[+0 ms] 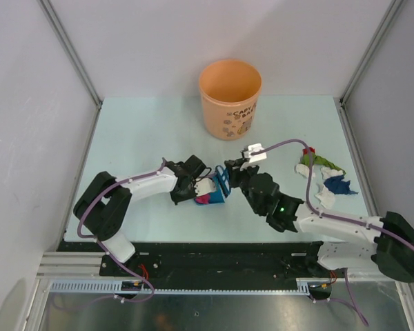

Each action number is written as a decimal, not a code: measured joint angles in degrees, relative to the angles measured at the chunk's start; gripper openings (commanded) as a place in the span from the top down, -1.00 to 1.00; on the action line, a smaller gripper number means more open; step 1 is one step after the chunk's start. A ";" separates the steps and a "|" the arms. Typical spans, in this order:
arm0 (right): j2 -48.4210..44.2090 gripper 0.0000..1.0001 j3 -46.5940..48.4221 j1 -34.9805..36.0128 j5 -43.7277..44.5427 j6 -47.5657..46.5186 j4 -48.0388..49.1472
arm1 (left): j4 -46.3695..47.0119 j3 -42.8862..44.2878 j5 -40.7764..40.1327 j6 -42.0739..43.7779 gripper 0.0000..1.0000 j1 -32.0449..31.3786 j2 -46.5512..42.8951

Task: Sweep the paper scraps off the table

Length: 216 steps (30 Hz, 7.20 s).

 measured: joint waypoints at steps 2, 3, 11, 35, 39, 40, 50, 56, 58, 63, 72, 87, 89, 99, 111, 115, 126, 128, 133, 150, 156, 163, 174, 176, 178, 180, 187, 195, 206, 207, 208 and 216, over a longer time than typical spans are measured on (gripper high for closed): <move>-2.71 1.00 0.00 -0.02 3.06 -1.20 -0.96 | 0.04 0.00 0.74 -0.02 1.00 0.17 -0.04; -3.56 1.00 0.00 0.00 4.26 -1.86 -1.57 | 0.07 0.07 1.31 -0.04 1.00 0.42 -0.09; -13.79 1.00 -0.46 -0.20 14.27 -7.43 -9.57 | -0.55 1.79 9.66 -0.22 1.00 3.26 -4.57; -36.09 1.00 -3.21 -9.05 19.04 -5.57 -30.42 | -0.79 70.47 -18.75 3.98 1.00 5.97 16.46; -36.94 1.00 -3.41 -9.35 19.02 -5.55 -32.26 | 2.05 86.44 -29.40 13.88 1.00 5.79 28.41; -37.07 1.00 -3.45 -9.42 19.04 -5.55 -32.50 | 4.13 86.95 -31.63 17.25 1.00 5.70 29.55; -37.99 1.00 -4.07 -9.94 18.73 -5.57 -32.74 | 56.98 53.88 -41.38 64.78 1.00 4.11 27.10; -37.90 1.00 -4.09 -10.08 18.53 -5.70 -32.72 | 77.81 51.80 -40.87 75.34 0.99 3.87 27.43; -37.83 1.00 -4.17 -10.08 18.53 -5.97 -32.72 | 82.20 51.78 -40.76 76.81 1.00 3.87 27.43; -36.96 1.00 -6.64 -12.04 18.88 -11.39 -28.33 | 83.47 51.15 -41.29 77.88 1.00 3.87 26.84; -22.91 1.00 -9.70 -34.73 6.05 -21.46 -15.26 | 37.75 46.18 -35.47 37.00 1.00 3.76 9.97; -4.13 1.00 -8.22 -46.64 -6.45 -23.74 -11.67 | 7.98 11.87 -9.31 4.42 1.00 3.65 -12.68; -3.06 1.00 -8.22 -46.14 -8.09 -23.10 -11.63 | 6.34 8.35 -7.15 3.21 1.00 3.67 -11.89; -6.67 1.00 -8.13 -30.03 -17.31 -17.07 -16.55 | 4.85 0.07 -1.29 1.42 1.00 4.15 -6.82; -21.97 1.00 -5.44 -20.33 -18.21 -16.33 -18.60 | 4.83 -0.92 1.53 1.36 1.00 4.13 -3.50; -16.98 1.00 -4.59 -22.97 -10.75 -17.81 -14.19 | 4.68 -0.90 1.55 0.90 1.00 3.76 -1.95; 8.22 1.00 -4.26 -16.46 0.59 -16.37 -3.32 | 4.17 -0.11 2.71 -0.04 1.00 1.62 0.28; 8.04 1.00 -3.98 -12.68 -1.31 -13.42 -1.38 | 4.07 0.09 2.73 -0.02 1.00 1.62 0.59; 8.02 1.00 -2.01 -6.29 -8.22 -7.37 2.93 | 3.37 1.75 2.91 -0.02 1.00 1.60 1.88; -16.00 1.00 0.57 -2.29 11.21 -16.20 -8.68 | 1.88 4.59 11.37 -1.22 1.00 2.40 -2.05; -27.65 1.00 0.07 -7.26 15.45 -16.68 -15.26 | 0.59 14.29 13.09 -1.64 1.00 2.43 -6.40; -36.65 1.00 -1.99 -16.68 15.04 -13.29 -25.09 | -0.46 36.17 5.01 -1.88 1.00 2.43 -2.86; -39.74 1.00 -3.37 -19.93 11.85 -10.49 -33.51 | 0.52 79.89 -27.58 12.92 1.00 2.64 23.71; -39.58 1.00 -3.39 -19.93 11.41 -10.21 -33.66 | 2.43 86.12 -33.03 18.99 1.00 2.69 28.79; -39.36 1.00 -3.39 -19.93 10.95 -9.99 -33.73 | 6.78 86.55 -37.99 26.29 1.00 2.69 30.93; -39.21 1.00 -3.43 -19.93 10.58 -9.77 -33.73 | 14.14 82.16 -42.56 35.54 1.00 2.69 31.10; -39.06 1.00 -3.48 -20.09 9.25 -9.20 -33.73 | 51.58 61.05 -49.13 68.63 0.99 2.69 30.53; -37.94 1.00 -4.28 -20.09 8.17 -8.44 -33.77 | 67.23 57.96 -50.90 77.31 1.00 2.69 30.01; -24.50 1.00 -7.23 -25.73 11.02 -25.09 -14.51 | 40.57 52.00 -44.15 44.85 1.00 2.45 17.90; -21.27 1.00 -7.26 -28.13 10.08 -26.73 -11.61 | 35.67 50.45 -41.66 38.73 1.00 2.40 14.32; -19.10 1.00 -7.26 -30.38 9.01 -27.47 -9.70 | 31.56 48.04 -39.39 33.35 1.00 2.32 10.23; 0.20 1.00 -6.67 -45.24 2.27 -32.11 2.56 | 15.06 22.91 -21.88 9.11 0.99 2.25 -15.58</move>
